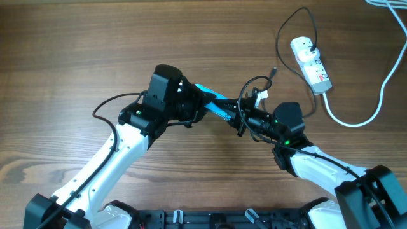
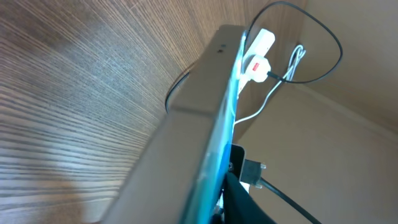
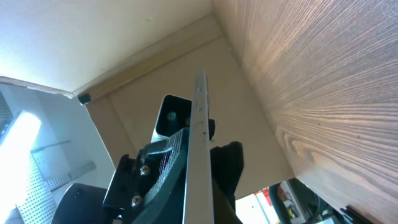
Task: Plug charger to phone and switch on socket
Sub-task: 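Regrasp the phone's top end with the left gripper, then release the phone from the right gripper and move it toward the cable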
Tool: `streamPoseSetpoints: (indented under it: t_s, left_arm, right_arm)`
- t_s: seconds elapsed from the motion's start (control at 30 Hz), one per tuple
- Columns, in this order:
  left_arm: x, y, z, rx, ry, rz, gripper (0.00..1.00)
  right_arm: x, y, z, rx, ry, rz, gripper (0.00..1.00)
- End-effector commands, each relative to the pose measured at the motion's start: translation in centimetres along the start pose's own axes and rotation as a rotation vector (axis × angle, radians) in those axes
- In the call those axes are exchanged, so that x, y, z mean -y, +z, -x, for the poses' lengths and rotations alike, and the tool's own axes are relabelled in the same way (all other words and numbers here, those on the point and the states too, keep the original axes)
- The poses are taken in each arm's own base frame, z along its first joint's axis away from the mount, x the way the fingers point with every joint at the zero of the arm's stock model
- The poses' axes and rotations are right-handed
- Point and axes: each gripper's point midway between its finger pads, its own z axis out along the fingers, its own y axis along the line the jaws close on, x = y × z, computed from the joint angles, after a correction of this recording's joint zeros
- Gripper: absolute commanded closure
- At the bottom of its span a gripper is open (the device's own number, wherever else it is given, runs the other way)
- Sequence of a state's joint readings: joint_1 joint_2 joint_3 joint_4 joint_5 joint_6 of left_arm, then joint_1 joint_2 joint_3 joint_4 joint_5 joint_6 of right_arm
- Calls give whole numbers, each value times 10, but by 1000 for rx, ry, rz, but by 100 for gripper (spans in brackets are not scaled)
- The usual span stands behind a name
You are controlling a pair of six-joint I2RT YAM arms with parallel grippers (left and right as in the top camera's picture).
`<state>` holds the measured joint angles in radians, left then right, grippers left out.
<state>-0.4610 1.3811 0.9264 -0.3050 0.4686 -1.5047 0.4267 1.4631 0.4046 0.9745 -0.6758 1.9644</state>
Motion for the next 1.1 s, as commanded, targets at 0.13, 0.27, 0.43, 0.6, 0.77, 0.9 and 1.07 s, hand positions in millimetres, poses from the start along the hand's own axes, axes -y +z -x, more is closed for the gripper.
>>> streamPoseSetpoints:
  t_s: [0.13,0.27,0.43,0.6,0.77,0.9,1.07]
  left_arm:
    - [-4,2,5,17,-8,9,96]
    - [-3,0,11,33,-16,5,96]
    - [-3,-2,21,64,-28,0,96]
    - [-2,-5,27,75,-32,-5,96]
    - [0,-12,38,65,-8,-21,96]
    - [5,-29,48,-20,105,-73,96]
    - [8,-43,61,-45,172,-119,96]
  right_arm:
    - [-5,3,-1,-5,-28,3,96]
    - [2,3,2,5,-5,-25,96]
    - [3,3,3,7,-5,-27,91]
    - [3,3,3,8,-3,-29,79]
    - [7,3,4,14,7,-42,65]
    - [28,0,23,102,-112,-120,51]
    - [18,-6,56,274,-629,-150,16]
